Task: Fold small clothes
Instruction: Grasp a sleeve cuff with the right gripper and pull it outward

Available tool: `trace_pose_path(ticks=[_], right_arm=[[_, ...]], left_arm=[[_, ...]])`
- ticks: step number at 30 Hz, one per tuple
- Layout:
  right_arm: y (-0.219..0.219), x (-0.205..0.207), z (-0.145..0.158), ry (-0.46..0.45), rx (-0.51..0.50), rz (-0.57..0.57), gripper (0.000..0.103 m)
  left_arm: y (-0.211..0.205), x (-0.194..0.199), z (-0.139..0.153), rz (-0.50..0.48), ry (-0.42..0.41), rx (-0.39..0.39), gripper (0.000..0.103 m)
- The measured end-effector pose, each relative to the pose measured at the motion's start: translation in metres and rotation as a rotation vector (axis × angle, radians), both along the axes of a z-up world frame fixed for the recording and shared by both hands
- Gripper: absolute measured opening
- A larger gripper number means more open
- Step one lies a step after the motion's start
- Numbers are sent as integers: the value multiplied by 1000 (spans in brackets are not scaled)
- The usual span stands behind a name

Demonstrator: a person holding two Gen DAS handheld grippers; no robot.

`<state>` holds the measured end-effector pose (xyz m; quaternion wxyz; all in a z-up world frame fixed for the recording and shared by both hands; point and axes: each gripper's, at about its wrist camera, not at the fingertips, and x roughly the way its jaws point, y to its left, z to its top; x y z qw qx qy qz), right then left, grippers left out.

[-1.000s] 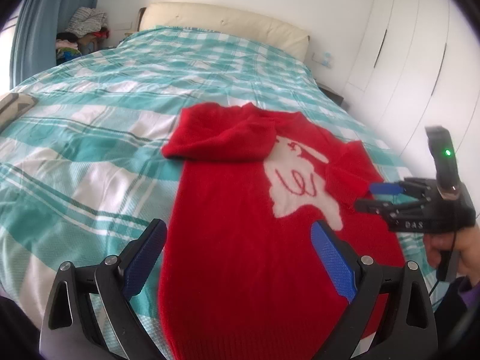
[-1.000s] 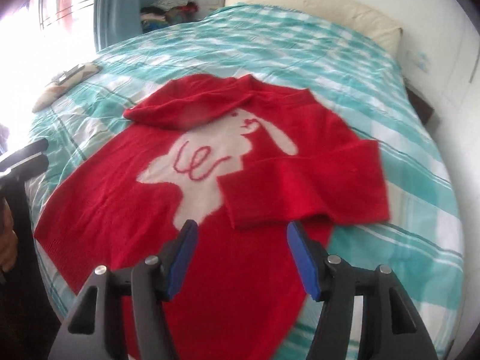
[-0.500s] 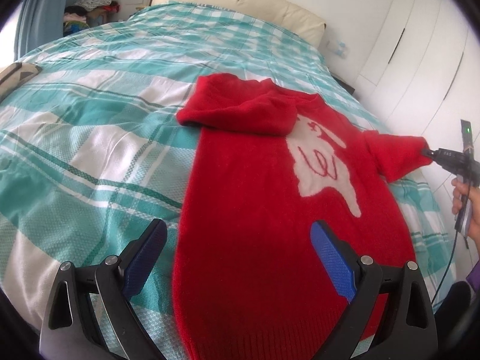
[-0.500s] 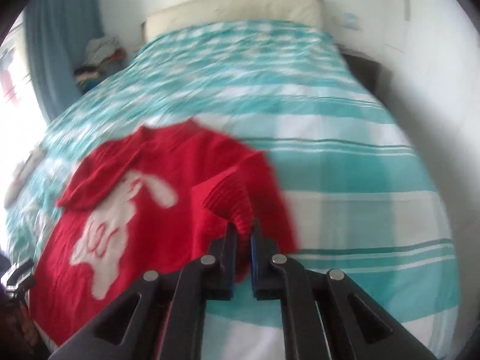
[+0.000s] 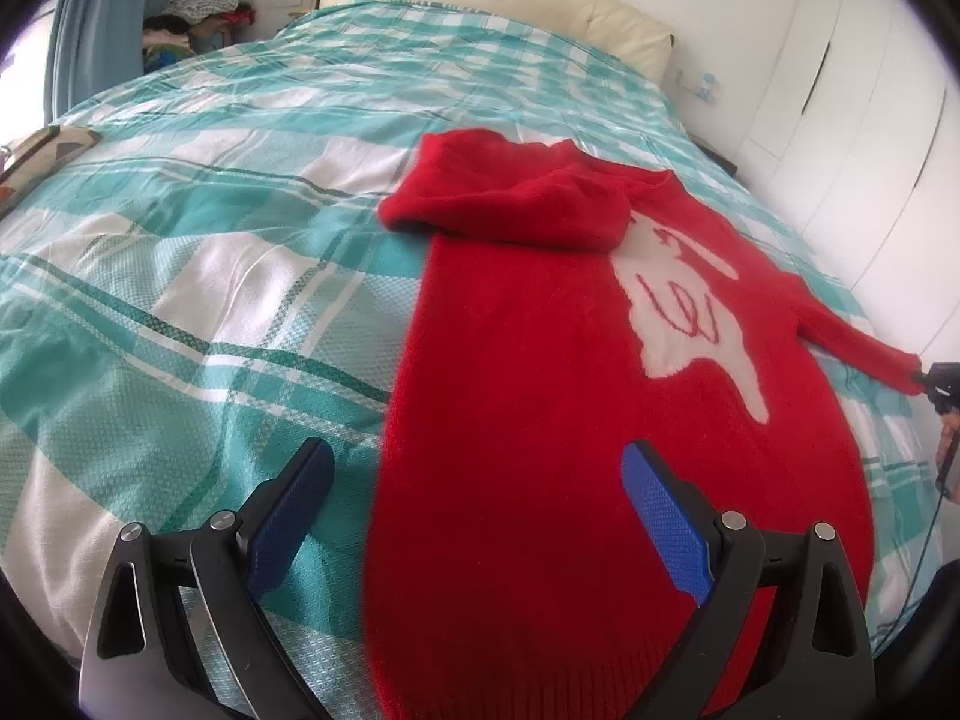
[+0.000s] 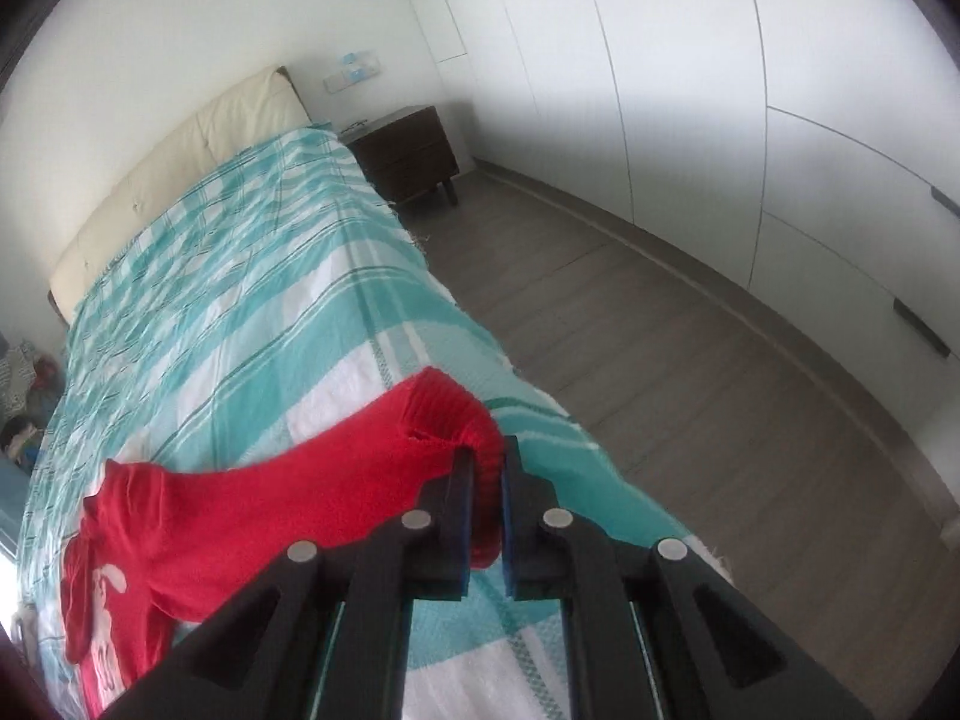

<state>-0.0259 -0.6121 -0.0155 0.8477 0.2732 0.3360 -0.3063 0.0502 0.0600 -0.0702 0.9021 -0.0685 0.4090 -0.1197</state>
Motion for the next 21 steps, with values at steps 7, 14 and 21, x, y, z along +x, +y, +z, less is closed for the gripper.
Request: trace_pose_path(ticks=[7, 14, 21], right_arm=[[-24, -22, -29, 48, 128, -74, 6], [-28, -23, -46, 58, 184, -76, 4], [-10, -46, 2, -143, 101, -43, 10]], left_arm=[[-2, -2, -1, -7, -10, 21, 97], [7, -3, 1, 10, -4, -9, 97], [15, -2, 4, 26, 2, -53, 97]])
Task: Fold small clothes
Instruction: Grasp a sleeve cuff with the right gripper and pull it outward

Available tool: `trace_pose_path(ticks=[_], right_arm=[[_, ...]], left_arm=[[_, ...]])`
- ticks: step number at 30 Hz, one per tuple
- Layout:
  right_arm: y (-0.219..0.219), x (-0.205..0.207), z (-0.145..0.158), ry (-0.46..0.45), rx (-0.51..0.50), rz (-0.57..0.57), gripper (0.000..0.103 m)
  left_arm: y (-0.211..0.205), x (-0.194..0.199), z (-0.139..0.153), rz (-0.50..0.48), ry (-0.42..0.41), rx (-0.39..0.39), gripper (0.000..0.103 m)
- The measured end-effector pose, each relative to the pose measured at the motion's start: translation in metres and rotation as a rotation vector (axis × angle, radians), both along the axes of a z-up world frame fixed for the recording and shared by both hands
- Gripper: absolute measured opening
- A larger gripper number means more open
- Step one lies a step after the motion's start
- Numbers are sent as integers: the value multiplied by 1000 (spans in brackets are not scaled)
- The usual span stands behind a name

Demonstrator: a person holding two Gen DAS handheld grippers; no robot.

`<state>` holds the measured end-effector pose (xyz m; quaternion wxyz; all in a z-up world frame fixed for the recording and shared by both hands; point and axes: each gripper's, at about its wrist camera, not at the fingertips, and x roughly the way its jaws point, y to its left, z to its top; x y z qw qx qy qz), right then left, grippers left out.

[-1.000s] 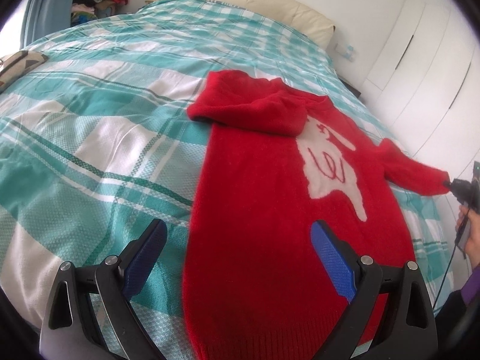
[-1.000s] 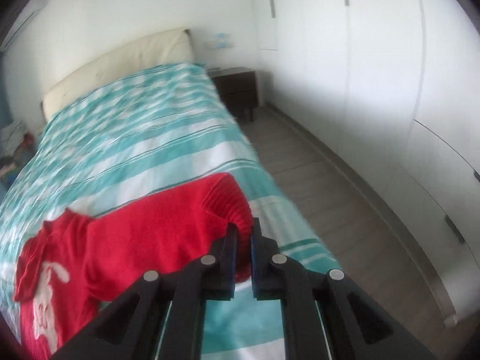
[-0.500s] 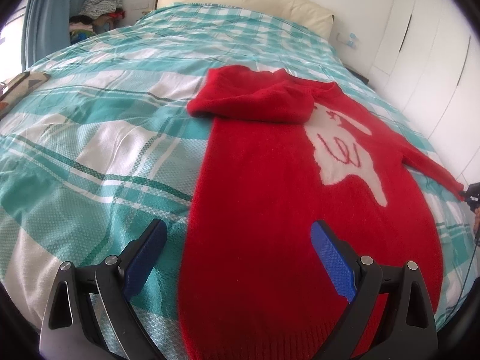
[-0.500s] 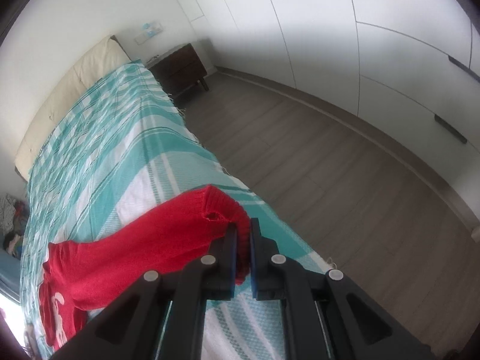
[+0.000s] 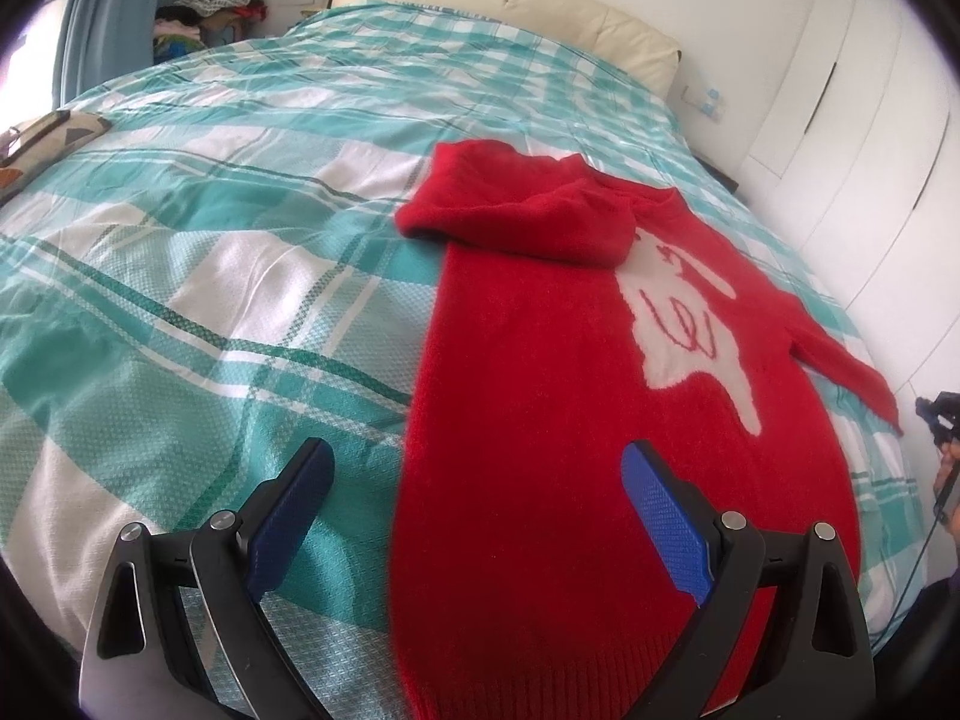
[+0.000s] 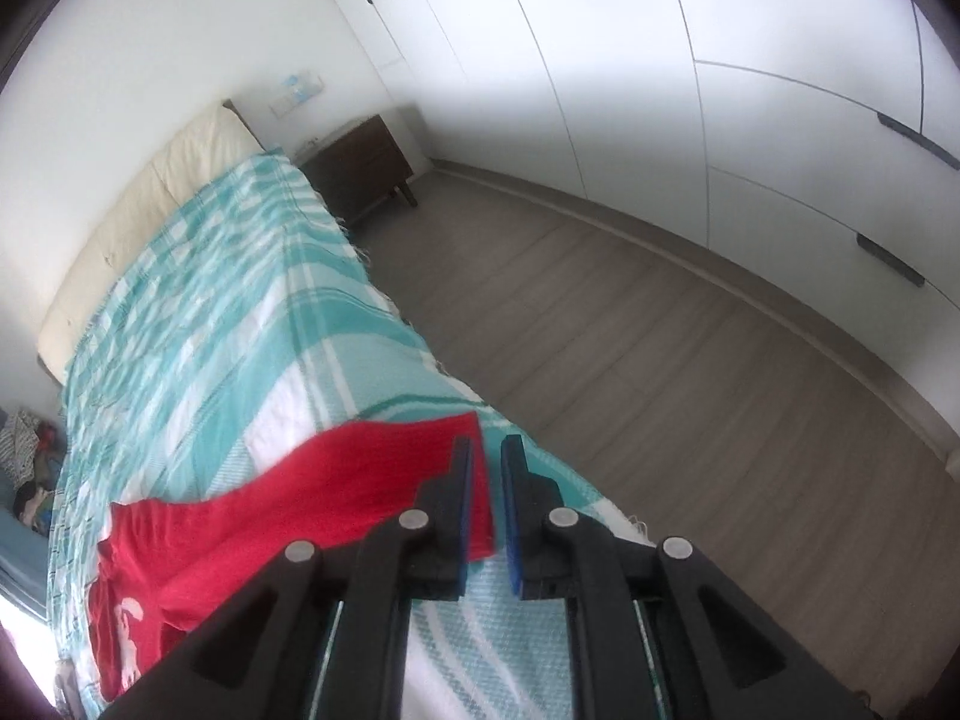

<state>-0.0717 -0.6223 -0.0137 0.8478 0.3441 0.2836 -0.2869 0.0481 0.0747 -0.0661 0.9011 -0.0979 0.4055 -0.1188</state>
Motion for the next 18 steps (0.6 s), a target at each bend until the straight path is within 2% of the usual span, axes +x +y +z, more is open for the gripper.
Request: trace_pose_path(ticks=[1, 3, 5, 7, 8, 9, 12, 15, 18], right_arm=[[5, 3, 4, -54, 11, 57, 10], [15, 21, 0, -103, 71, 202, 12], [27, 46, -12, -47, 94, 291, 22], [37, 71, -31, 88, 83, 332, 25], [38, 78, -42, 168, 78, 314, 25], [36, 79, -50, 206, 91, 284, 24], [24, 68, -54, 190, 139, 197, 18], [16, 53, -48, 257, 76, 112, 18], [15, 35, -30, 258, 3, 48, 24]], left_arm=[[1, 1, 0, 1, 5, -6, 97], [1, 2, -2, 4, 11, -12, 97], [-1, 3, -3, 2, 13, 0, 97], [-3, 2, -4, -4, 9, 23, 97], [-5, 1, -4, -7, 6, 34, 97], [-5, 0, -4, -8, 3, 42, 97], [-8, 1, -5, -8, 4, 59, 97], [-11, 3, -7, -15, 11, 74, 97], [-13, 3, -6, -27, 11, 91, 97]])
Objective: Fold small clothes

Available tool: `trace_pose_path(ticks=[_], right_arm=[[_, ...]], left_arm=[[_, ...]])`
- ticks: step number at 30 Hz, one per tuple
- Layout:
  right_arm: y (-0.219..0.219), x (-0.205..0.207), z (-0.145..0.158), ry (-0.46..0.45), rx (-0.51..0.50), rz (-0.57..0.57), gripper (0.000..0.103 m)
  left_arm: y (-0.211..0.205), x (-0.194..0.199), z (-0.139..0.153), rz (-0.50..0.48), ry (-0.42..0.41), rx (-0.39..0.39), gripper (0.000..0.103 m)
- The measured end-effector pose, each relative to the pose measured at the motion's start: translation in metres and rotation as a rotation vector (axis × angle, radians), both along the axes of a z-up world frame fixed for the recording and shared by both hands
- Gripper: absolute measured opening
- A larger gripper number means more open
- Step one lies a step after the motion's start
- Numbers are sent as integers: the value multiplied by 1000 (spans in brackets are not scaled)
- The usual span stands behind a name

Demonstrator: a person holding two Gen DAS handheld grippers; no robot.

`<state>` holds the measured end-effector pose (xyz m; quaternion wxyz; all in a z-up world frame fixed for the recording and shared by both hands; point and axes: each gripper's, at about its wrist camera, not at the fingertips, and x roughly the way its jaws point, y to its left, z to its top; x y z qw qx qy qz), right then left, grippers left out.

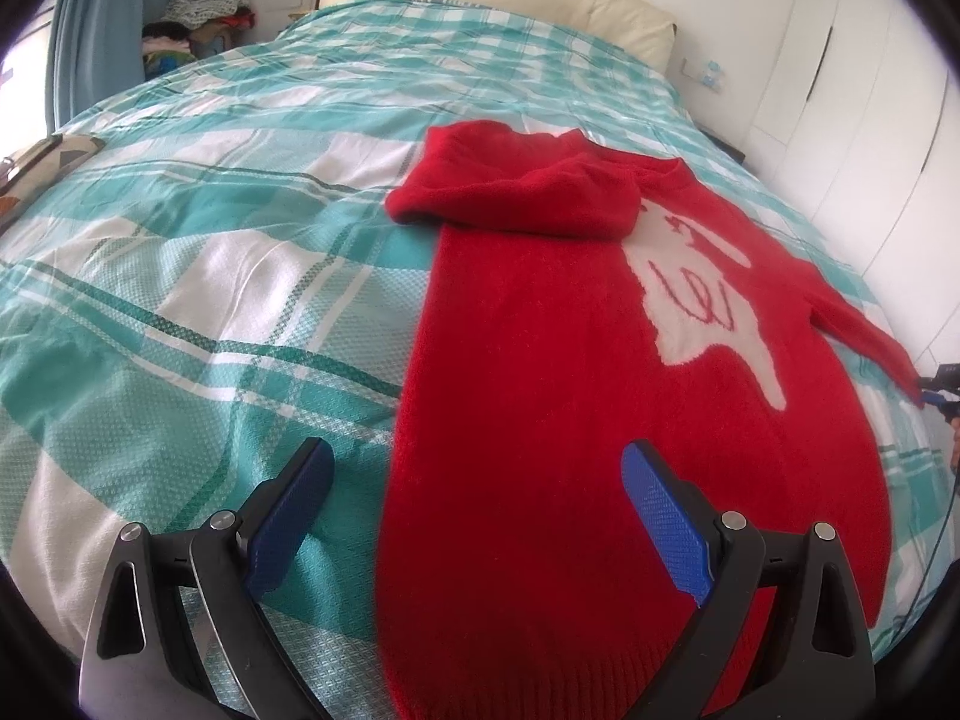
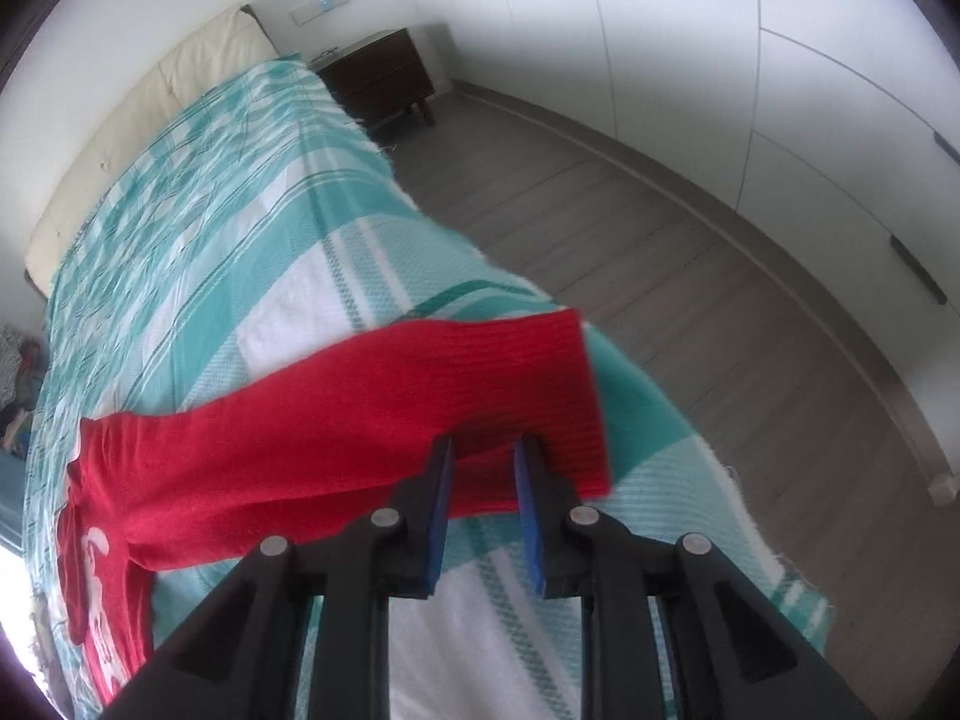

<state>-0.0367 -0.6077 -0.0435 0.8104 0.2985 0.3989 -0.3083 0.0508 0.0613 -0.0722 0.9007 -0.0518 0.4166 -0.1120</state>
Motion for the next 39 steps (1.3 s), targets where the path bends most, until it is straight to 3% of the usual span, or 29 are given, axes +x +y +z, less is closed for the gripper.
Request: trace_pose_path(ticks=[3, 5, 8, 10, 12, 15, 18, 22, 25, 28, 29, 30, 31, 32, 36, 39], right_arm=[[12, -14, 35, -66, -111, 15, 29], [25, -21, 56, -141, -166, 22, 43], [45, -18, 75, -214, -222, 52, 57], [56, -5, 77, -215, -235, 108, 57], [66, 9, 74, -202, -223, 163, 57], [81, 22, 65, -176, -200, 224, 57], [94, 32, 59, -156, -203, 278, 57], [98, 34, 54, -136, -212, 293, 57], [94, 35, 52, -130, -200, 290, 57], [93, 37, 52, -126, -207, 290, 57], [93, 37, 52, -125, -207, 292, 57], [94, 38, 52, -122, -207, 294, 57], [94, 39, 52, -118, -207, 297, 57], [94, 39, 51, -115, -205, 298, 57], [96, 40, 54, -121, -212, 301, 57], [99, 39, 57, -131, -219, 307, 57]], left_arm=[[3, -7, 15, -18, -4, -4, 97], [6, -12, 41, -45, -35, 5, 97], [6, -6, 106, -125, -154, 29, 98], [-1, 11, 150, -193, -214, 36, 100], [-19, 42, 180, -313, -201, 7, 103], [-63, 100, 185, -483, -97, 16, 103], [-108, 161, 150, -525, 4, 108, 101], [-148, 225, 92, -484, 118, 225, 88], [-155, 255, 49, -423, 183, 295, 88], [-151, 271, 15, -372, 263, 302, 85], [-147, 272, 9, -366, 288, 275, 71], [-145, 269, 9, -375, 294, 227, 55], [-140, 264, 13, -389, 287, 174, 13], [-134, 260, 19, -394, 281, 129, 6], [-72, 236, 75, -283, 124, 4, 6], [26, 224, 114, -37, 47, -135, 6]])
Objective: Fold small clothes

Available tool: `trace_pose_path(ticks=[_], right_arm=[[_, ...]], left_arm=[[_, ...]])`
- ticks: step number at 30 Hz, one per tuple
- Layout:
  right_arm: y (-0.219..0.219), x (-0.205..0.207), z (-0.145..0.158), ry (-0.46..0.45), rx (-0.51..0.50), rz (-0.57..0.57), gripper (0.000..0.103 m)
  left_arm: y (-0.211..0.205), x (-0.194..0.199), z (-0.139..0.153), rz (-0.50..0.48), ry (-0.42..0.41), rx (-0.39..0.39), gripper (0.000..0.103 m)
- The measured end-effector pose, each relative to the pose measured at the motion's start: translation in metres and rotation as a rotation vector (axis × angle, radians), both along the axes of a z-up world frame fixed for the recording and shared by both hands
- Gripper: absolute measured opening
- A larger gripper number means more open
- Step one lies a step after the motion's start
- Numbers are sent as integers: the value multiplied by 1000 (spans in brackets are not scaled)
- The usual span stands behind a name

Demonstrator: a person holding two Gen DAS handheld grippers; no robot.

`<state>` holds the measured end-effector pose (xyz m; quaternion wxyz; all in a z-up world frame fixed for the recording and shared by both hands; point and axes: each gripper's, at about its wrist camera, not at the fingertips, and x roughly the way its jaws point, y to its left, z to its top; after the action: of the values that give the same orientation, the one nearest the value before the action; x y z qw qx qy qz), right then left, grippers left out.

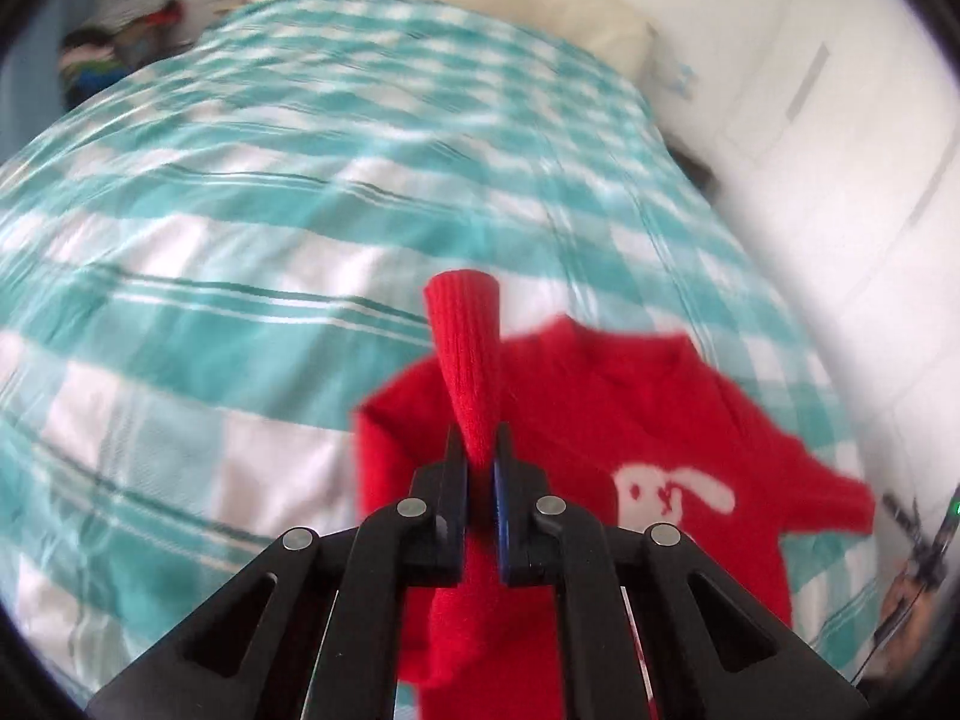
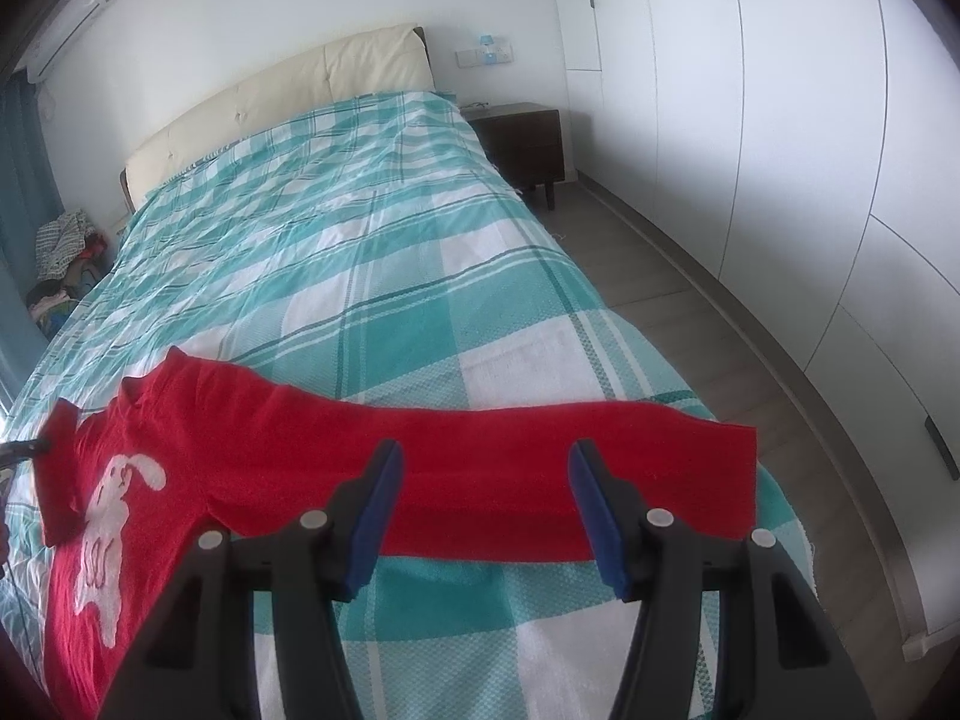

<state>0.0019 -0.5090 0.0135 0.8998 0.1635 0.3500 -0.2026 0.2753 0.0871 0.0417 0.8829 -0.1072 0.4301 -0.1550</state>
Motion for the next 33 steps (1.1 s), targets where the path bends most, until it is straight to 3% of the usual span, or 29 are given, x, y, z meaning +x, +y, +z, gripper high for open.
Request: trace_pose_path(ticks=[2, 4, 6, 7, 8, 11, 15, 17, 20, 24, 25, 26, 27, 30, 33], right_arm=[[0, 0, 0, -3, 4, 1, 57], [1, 1, 0, -2, 7, 1, 57], [2, 3, -1, 2, 7, 4, 57], [3, 4, -2, 6, 8, 5, 57], [4, 5, -3, 8, 10, 6, 57], [8, 7, -6, 13, 17, 12, 57], [13, 6, -8, 25, -17, 2, 57], [11, 7, -9, 33, -19, -7, 57], [5, 9, -12, 37, 5, -23, 57], [2, 8, -12, 33, 16, -37, 57], [2, 8, -12, 33, 14, -38, 57], [2, 7, -12, 32, 13, -39, 57], [2, 7, -12, 31, 13, -40, 57], [-1, 6, -11, 27, 11, -51, 57], [-2, 4, -8, 13, 12, -57, 57]], left_arm=[[69, -8, 9, 198, -25, -22, 7], [122, -14, 1, 352, -33, 36, 10], [161, -20, -25, 440, 20, 105, 34], [177, -23, -41, 472, 58, 128, 60], [190, -28, -56, 495, 89, 144, 70], [226, -43, -86, 549, 135, 93, 70], [263, -49, -91, 609, 119, -30, 70], [263, -42, -90, 561, 116, -28, 75], [248, -20, -99, 439, 163, 46, 77], [243, -6, -122, 458, 217, 98, 74], [242, -7, -123, 471, 202, 106, 62], [239, -7, -122, 464, 184, 121, 20], [234, -7, -121, 440, 188, 144, 9], [221, -18, -102, 462, 122, 301, 8], [243, -27, -97, 559, 123, 308, 8]])
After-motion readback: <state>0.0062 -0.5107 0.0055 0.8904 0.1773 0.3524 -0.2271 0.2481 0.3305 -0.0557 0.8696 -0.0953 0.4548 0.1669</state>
